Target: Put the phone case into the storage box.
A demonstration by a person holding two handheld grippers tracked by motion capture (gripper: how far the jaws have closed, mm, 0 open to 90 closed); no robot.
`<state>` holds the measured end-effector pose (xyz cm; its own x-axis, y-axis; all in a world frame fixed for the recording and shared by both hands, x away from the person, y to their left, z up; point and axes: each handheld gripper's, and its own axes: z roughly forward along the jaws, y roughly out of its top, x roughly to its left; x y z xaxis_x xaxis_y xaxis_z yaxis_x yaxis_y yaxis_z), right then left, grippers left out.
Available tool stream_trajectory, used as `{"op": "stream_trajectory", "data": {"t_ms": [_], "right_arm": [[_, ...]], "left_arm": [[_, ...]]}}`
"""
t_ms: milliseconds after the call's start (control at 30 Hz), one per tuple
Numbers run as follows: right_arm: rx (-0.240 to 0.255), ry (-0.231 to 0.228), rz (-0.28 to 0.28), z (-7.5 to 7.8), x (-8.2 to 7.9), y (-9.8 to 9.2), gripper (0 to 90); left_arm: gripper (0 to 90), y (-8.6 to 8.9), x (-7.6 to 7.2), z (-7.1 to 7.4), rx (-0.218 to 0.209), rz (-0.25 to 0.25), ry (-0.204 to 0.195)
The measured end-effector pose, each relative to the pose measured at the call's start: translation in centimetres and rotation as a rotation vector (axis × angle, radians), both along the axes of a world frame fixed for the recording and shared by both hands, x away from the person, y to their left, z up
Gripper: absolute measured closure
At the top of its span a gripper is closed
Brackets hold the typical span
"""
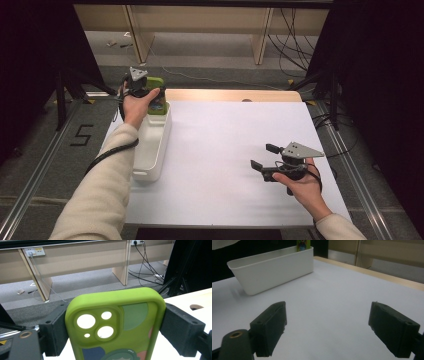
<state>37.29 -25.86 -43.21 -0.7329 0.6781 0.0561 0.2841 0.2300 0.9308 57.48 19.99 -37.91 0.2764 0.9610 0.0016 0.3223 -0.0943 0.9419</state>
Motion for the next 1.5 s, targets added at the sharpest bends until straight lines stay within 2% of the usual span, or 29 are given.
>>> {"op": "stream_trajectory", "data": {"t_ms": [1500], "right_arm": [[0.001,0.001,0.002,0.0,0.0,0.0,16.0]], "left_arm": [[15.9,0.1,0.4,-1.3,0.003,0.004,0.026]]}}
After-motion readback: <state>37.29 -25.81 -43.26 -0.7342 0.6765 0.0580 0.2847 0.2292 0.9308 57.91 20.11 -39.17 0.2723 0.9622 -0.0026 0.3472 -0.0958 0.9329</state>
